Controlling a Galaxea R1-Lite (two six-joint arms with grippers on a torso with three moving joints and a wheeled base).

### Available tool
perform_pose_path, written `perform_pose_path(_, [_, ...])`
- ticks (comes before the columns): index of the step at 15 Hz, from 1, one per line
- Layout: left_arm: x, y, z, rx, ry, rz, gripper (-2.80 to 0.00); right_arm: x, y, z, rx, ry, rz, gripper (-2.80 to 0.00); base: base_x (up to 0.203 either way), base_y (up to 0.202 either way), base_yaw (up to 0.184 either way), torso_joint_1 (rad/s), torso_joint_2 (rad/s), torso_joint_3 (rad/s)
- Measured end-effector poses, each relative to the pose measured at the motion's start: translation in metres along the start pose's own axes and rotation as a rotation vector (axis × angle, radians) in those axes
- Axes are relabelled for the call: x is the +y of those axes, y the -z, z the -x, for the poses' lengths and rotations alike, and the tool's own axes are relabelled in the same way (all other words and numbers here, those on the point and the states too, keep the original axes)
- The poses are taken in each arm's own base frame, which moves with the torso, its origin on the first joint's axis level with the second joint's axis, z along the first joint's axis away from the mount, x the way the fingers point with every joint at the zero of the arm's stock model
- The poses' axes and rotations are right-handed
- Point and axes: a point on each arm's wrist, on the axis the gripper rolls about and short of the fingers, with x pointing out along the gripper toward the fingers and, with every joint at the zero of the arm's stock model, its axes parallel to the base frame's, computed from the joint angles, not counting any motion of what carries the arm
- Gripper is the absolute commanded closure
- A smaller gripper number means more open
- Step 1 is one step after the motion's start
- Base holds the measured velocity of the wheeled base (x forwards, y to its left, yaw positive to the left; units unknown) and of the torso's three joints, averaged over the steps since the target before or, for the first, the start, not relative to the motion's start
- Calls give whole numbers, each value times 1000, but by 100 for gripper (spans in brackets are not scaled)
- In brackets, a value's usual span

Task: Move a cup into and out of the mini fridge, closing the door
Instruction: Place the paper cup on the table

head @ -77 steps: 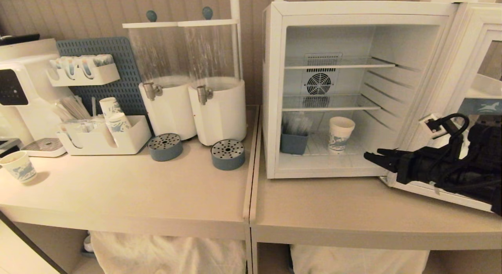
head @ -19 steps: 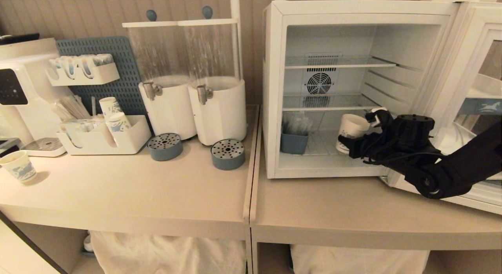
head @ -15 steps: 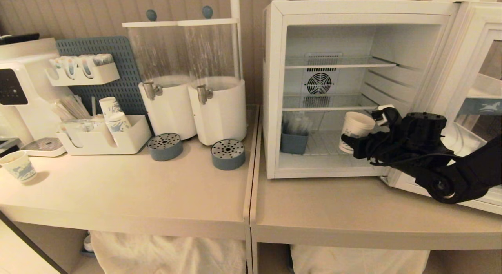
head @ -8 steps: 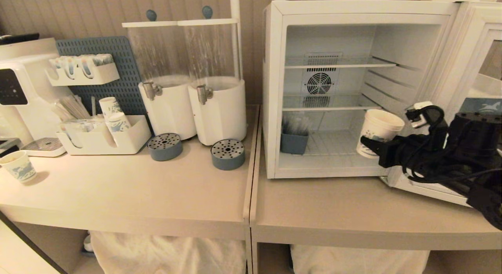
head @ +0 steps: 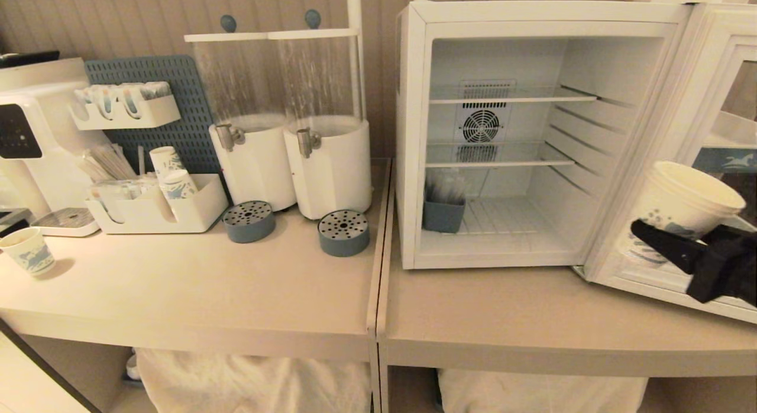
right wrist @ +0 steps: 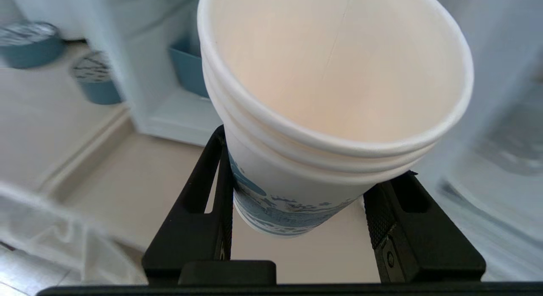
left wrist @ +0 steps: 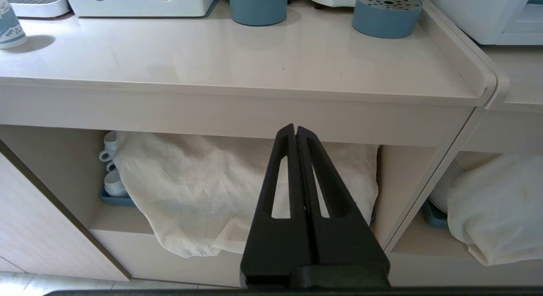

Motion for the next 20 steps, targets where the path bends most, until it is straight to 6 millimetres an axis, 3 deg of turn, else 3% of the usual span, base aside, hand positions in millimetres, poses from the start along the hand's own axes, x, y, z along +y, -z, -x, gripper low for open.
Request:
perform_pose_path(5, [0, 0, 0, 0, 0, 0, 0, 10, 3, 95, 12, 65, -37, 0, 0, 0, 0, 0, 0, 0])
perform_pose_path(9, [0, 0, 0, 0, 0, 0, 0, 12, 26, 144, -35, 308, -57, 0, 0, 0, 0, 0, 0, 0])
perform_pose_path(11, [0, 0, 0, 1, 0, 0, 0, 13, 37, 159, -57, 439, -72, 0, 0, 0, 0, 0, 0, 0])
perform_pose_path(14, [0, 0, 0, 0, 0, 0, 0, 12, 47, 168, -90, 589, -124, 0, 0, 0, 0, 0, 0, 0])
perform_pose_path(17, [0, 0, 0, 0, -1, 0, 0, 14, 51, 171, -95, 655, -128, 0, 0, 0, 0, 0, 0, 0])
perform_pose_path(20, [0, 0, 0, 0, 0, -1, 0, 19, 69, 176, -124, 597, -113, 0, 0, 0, 0, 0, 0, 0])
